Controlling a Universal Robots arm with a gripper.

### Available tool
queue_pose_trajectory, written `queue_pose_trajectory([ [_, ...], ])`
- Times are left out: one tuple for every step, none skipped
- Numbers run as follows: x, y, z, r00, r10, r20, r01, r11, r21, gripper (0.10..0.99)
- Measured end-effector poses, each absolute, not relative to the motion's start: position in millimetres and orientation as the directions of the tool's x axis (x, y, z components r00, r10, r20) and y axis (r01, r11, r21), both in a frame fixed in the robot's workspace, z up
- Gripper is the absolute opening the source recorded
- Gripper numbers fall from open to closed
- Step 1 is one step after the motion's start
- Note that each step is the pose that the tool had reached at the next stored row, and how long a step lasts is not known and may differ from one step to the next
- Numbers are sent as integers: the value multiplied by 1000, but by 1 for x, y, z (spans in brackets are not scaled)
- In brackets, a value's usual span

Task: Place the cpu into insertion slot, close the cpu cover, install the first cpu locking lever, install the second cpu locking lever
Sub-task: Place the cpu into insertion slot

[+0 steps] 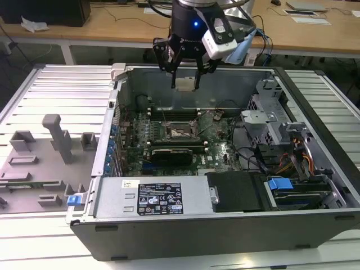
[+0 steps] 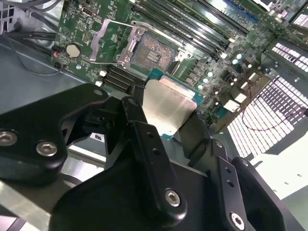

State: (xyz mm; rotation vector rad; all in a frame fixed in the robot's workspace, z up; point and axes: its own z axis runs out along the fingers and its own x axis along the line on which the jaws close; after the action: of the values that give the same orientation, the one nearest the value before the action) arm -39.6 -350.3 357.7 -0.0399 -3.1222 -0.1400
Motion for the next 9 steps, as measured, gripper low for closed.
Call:
queue_pose_trajectory([
  [-40,-350,355,-1000,25,17,26,996,89,541],
  [-40,-350,352,-1000,25,16,26,996,89,541],
  [-40,-350,350,-1000,25,16,26,996,89,541],
  [-40,-350,348,-1000,24,15,25,996,89,541],
  [-41,-349,341,-1000,18,13,19,996,89,541],
  [-41,-348,336,-1000,12,10,13,996,90,541],
  [-41,-347,333,-1000,9,8,10,996,89,541],
  [-41,-346,331,-1000,6,6,7,996,89,541],
  [-41,-346,330,-1000,5,4,5,996,89,541],
])
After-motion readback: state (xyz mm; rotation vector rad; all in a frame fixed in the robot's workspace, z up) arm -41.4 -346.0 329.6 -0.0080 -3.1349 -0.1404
